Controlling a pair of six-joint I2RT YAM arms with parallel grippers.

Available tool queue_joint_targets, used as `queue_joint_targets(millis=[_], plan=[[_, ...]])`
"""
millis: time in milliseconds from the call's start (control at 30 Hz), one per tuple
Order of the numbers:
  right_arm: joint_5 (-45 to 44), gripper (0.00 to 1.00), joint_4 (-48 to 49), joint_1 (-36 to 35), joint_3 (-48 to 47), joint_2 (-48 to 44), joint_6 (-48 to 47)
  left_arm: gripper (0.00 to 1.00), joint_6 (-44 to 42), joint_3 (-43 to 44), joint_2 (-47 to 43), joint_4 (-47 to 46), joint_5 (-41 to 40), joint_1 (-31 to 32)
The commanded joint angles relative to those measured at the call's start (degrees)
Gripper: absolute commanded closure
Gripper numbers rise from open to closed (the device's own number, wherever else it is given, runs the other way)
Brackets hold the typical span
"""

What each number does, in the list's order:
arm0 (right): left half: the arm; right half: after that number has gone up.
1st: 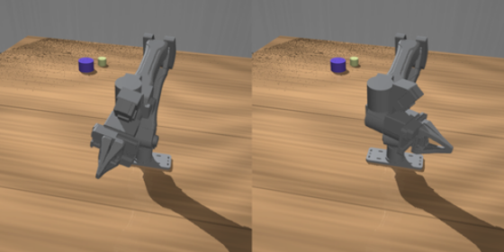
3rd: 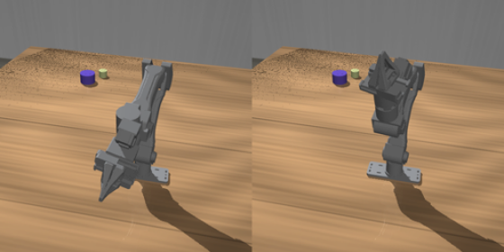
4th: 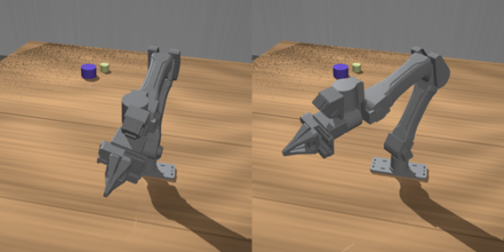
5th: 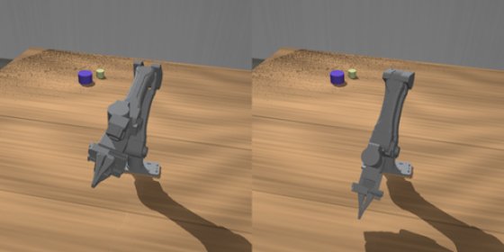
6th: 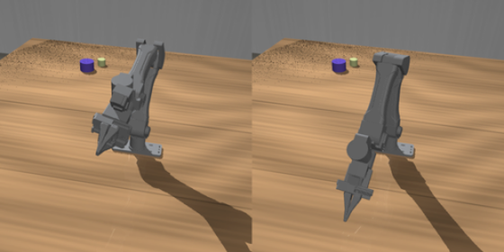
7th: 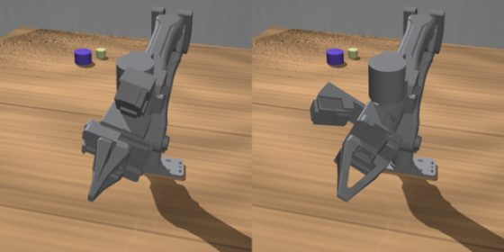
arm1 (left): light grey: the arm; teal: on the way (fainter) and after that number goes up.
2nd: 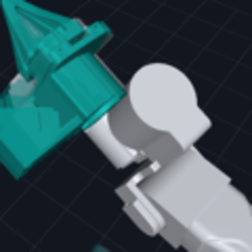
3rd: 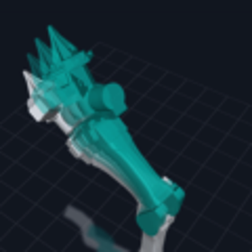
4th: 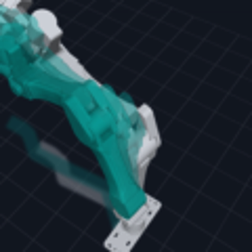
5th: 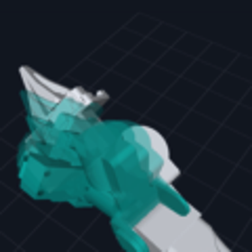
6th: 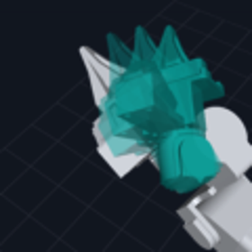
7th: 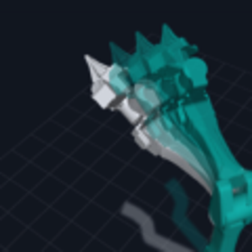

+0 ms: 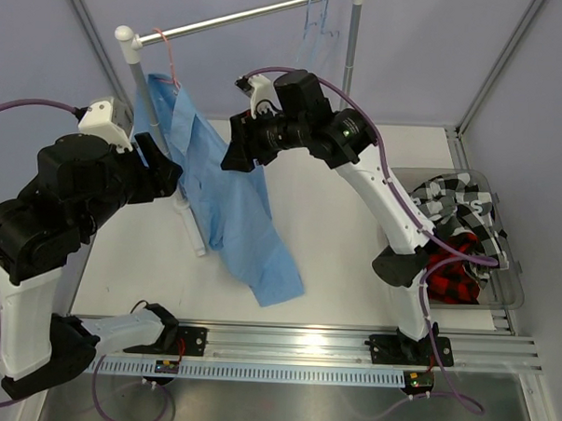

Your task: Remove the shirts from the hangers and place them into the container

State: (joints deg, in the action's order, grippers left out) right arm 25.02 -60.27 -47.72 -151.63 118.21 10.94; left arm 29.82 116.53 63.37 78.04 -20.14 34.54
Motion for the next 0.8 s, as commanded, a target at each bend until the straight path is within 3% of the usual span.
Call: queue_joint_targets(millis=[0,100,467,633,767], plan=[[2.1,0.39,2.9,-1.1,-2.3,1.1,-0.5,0.4,0.5,-0.4,-1.0,7.9,-0.7,-0.2],[2.5,0.5,3.8,-1.5,-2.2,1.8,-0.7,0.37,0.6,-0.8,-1.4,7.9,-0.4,-0.2],[-3.2,0.71,6.2,-2.8,-0.9,3.2,-5.4,0.39,0.5,-6.0,-5.0,5.6,2.0,-0.2],[-5.4,0.99,8.1,-3.3,-0.4,1.6,-7.6,0.38,-0.2,-7.9,-6.0,4.8,2.7,-0.2],[-7.0,1.0,9.6,-3.3,-0.9,-0.3,-7.9,0.38,-1.3,-8.6,-6.3,3.4,3.4,-0.3]])
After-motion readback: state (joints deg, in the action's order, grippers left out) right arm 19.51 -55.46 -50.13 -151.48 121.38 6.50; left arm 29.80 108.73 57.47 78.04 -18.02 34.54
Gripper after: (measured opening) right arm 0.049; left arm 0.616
